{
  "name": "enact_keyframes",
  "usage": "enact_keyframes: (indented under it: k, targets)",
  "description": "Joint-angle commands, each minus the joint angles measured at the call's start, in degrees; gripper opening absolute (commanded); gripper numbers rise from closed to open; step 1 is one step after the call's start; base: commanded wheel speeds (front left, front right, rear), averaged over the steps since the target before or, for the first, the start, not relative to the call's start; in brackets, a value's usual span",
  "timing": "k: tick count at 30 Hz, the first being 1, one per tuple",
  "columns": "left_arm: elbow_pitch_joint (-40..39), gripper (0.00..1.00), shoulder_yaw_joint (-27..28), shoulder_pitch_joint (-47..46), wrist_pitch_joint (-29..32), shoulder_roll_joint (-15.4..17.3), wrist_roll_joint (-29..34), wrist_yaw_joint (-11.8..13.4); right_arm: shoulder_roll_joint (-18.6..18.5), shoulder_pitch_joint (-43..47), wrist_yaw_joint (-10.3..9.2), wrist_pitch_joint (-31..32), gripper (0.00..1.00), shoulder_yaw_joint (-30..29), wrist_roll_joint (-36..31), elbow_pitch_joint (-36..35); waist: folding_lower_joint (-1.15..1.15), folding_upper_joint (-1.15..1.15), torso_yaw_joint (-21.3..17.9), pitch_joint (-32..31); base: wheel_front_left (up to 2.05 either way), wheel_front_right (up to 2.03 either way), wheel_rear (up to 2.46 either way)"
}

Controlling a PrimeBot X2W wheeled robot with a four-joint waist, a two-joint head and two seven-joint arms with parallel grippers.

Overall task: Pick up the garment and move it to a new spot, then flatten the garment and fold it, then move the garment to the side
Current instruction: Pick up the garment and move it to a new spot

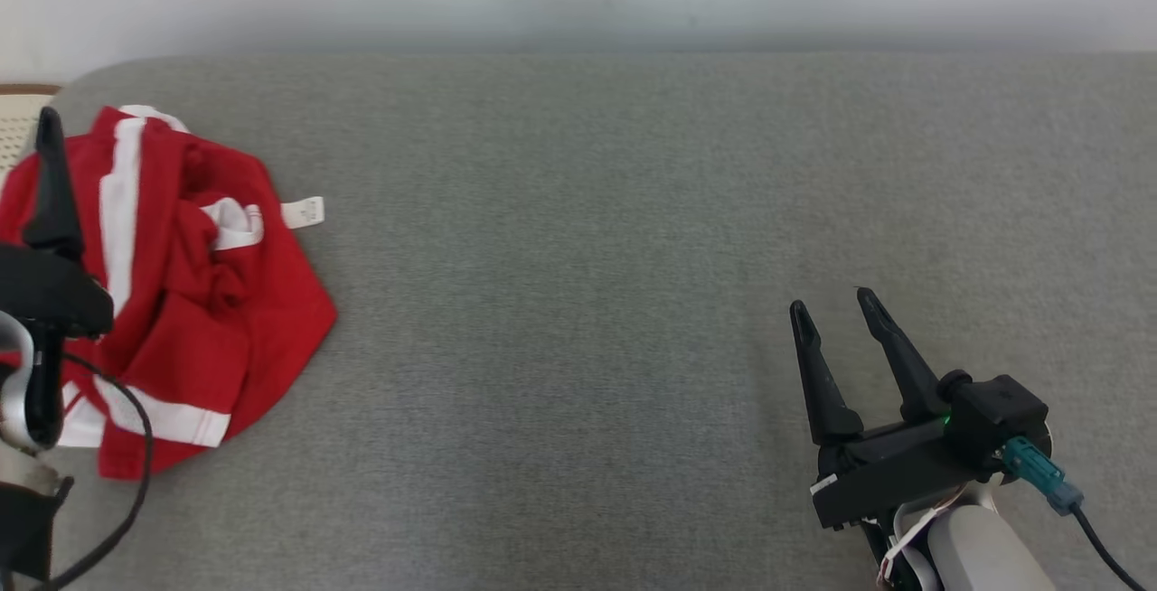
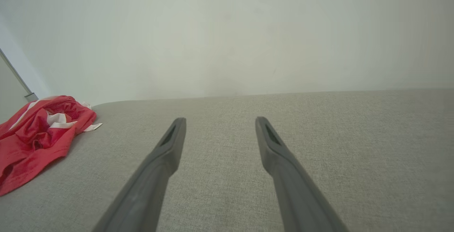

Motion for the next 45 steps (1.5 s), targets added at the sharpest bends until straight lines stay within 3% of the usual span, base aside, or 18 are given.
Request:
enact_keyframes:
  k: [1, 20, 29, 30, 31, 32, 45]
  targets:
    - [0.89, 1.00, 0.17, -1.18, -0.34, 0.33, -0.45, 0.02, -0.19, -0.76, 0.03, -0.27, 1.00, -0.01, 0.14, -0.20, -0.02, -0.01, -3.02, 2.64, 0.00, 0.00, 0.00]
    - [28.50, 1.00, -1.06, -10.18, 4.07, 5.78, -1.23, -3.01, 0.15, -2.46, 0.03, -0.42, 1.00, 0.04, 0.55, -0.28, -0.02, -0.01, -9.04, 5.84, 0.00, 0.00, 0.00]
    - [37.22, 1.00, -2.44, -11.66, 8.37, 5.57, -1.16, -2.20, 0.32, -1.98, 0.03, -0.44, 1.00, -0.25, 0.34, -0.85, -0.02, -0.01, -10.22, 6.21, 0.00, 0.00, 0.00]
    - [37.53, 0.68, -2.60, -11.93, 7.88, 5.94, -0.83, -1.98, 0.28, -2.00, 0.03, -0.44, 1.00, -0.26, 0.36, -0.86, -0.02, -0.01, -10.28, 6.21, 0.00, 0.00, 0.00]
    - [37.80, 0.16, -2.77, -12.21, 7.38, 6.15, -0.61, -1.84, 0.27, -2.00, 0.03, -0.44, 1.00, -0.31, 0.36, -0.85, -0.02, -0.01, -10.31, 6.18, 0.00, 0.00, 0.00]
    - [38.09, 0.00, -2.99, -12.37, 6.97, 6.21, -0.38, -1.71, 0.30, -1.95, 0.04, -0.44, 1.00, -0.40, 0.33, -0.81, -0.02, -0.01, -10.29, 6.10, 0.00, 0.00, 0.00]
    - [36.06, 0.00, -5.59, -15.10, -1.57, 6.13, 1.32, -2.60, 1.05, -0.46, 0.03, -0.44, 1.00, -0.89, 0.34, 0.13, -0.02, -0.01, -8.54, 2.08, 0.00, 0.00, 0.00]
